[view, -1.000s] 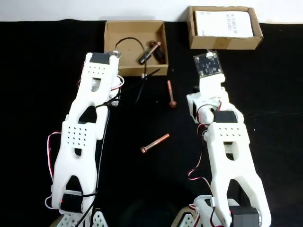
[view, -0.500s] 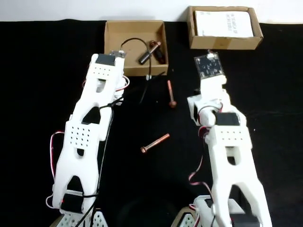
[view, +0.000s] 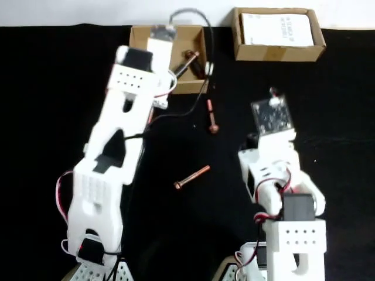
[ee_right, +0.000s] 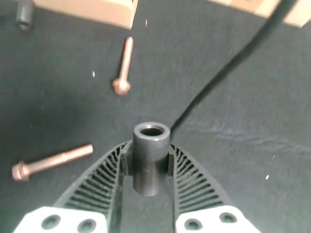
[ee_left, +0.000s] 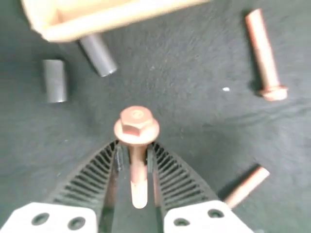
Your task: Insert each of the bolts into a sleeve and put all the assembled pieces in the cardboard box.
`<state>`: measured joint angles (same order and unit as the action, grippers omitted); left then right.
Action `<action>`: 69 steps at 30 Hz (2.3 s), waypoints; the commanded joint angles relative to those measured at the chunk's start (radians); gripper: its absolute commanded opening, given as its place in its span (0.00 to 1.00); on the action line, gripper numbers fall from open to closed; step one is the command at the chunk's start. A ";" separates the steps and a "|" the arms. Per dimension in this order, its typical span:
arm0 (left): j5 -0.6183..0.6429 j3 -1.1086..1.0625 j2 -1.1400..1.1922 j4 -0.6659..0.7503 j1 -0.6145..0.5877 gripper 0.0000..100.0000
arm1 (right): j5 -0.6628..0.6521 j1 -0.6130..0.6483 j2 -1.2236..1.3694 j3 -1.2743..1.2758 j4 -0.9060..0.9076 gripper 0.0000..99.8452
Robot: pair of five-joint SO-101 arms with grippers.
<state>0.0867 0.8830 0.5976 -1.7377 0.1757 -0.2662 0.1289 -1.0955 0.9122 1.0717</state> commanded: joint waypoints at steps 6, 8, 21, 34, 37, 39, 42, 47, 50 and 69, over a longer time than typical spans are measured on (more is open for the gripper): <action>-0.006 -0.440 -0.648 0.049 0.007 0.01 | 0.100 -0.005 -0.228 0.116 0.007 0.01; -0.044 -0.662 -0.849 0.143 0.004 0.01 | 0.173 0.031 -0.263 0.116 0.005 0.01; -0.140 -1.968 -2.078 1.010 -0.050 0.01 | 0.476 0.518 -0.329 0.323 -0.294 0.01; -0.109 -1.598 -1.913 0.997 0.116 0.01 | 0.153 0.596 -0.329 0.820 -1.148 0.01; 0.014 -1.455 -1.751 0.928 0.182 0.01 | 0.126 0.593 -0.329 0.886 -1.299 0.01; 0.060 -1.391 -1.667 0.875 0.208 0.01 | 0.130 0.565 -0.329 0.897 -1.322 0.01; 0.084 -1.342 -1.641 0.832 0.226 0.01 | 0.132 0.507 -0.328 0.897 -1.320 0.01; 0.084 -1.356 -1.633 0.833 0.280 0.01 | 0.245 0.489 -0.325 0.897 -1.319 0.01; 0.084 -1.395 -1.633 0.875 0.291 0.01 | 0.293 0.489 -0.325 0.897 -1.319 0.01; 0.080 -1.437 -1.560 0.904 0.383 0.01 | 0.293 0.489 -0.323 0.897 -1.227 0.01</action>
<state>0.1665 -0.5562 -0.9689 -0.8554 0.5485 0.0192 0.6291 -1.4116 1.6855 -0.1573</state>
